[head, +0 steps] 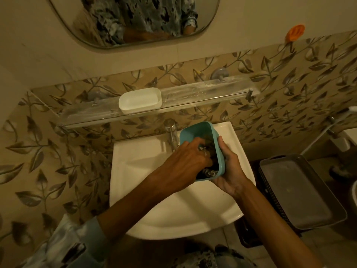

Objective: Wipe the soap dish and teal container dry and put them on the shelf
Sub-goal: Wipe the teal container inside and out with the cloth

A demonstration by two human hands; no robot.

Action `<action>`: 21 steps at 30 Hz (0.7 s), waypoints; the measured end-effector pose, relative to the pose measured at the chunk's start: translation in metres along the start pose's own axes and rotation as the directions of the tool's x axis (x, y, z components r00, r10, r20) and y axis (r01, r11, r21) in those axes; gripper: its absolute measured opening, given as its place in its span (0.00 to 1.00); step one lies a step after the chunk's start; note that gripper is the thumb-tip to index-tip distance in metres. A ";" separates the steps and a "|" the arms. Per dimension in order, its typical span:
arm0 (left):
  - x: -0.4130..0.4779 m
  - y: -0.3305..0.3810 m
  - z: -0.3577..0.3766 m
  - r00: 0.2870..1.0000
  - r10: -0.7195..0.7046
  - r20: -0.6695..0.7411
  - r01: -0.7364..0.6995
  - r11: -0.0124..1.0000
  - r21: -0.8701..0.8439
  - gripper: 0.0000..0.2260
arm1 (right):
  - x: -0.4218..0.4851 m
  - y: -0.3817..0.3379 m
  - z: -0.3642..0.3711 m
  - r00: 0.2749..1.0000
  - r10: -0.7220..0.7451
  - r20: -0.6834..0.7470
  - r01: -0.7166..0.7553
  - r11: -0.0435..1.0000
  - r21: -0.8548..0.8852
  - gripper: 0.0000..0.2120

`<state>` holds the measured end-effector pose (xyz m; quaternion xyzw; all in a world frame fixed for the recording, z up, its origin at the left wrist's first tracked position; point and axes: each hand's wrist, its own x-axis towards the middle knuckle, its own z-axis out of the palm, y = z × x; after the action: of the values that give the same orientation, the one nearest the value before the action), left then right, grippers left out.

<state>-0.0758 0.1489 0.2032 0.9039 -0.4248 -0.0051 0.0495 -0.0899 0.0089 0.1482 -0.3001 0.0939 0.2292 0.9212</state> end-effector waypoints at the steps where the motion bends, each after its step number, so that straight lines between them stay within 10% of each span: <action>1: 0.004 -0.001 0.000 0.998 -0.065 -0.015 0.065 0.998 -0.004 0.14 | 0.002 -0.002 0.001 1.000 0.000 -0.002 0.000 1.000 -0.016 0.26; 10: 0.020 0.007 -0.006 0.897 -0.430 -0.098 0.428 0.903 -0.039 0.19 | 0.016 -0.011 0.004 0.994 -0.096 -0.046 0.088 0.983 -0.159 0.22; 21: 0.009 0.014 -0.031 0.866 -0.349 0.358 0.462 0.831 -0.310 0.12 | 0.012 -0.008 -0.005 0.987 -0.147 -0.063 0.135 0.977 -0.163 0.22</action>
<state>-0.0787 0.1357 0.2355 0.9355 -0.2141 -0.2296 0.1623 -0.0758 0.0040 0.1446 -0.3867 0.0885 0.1586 0.9041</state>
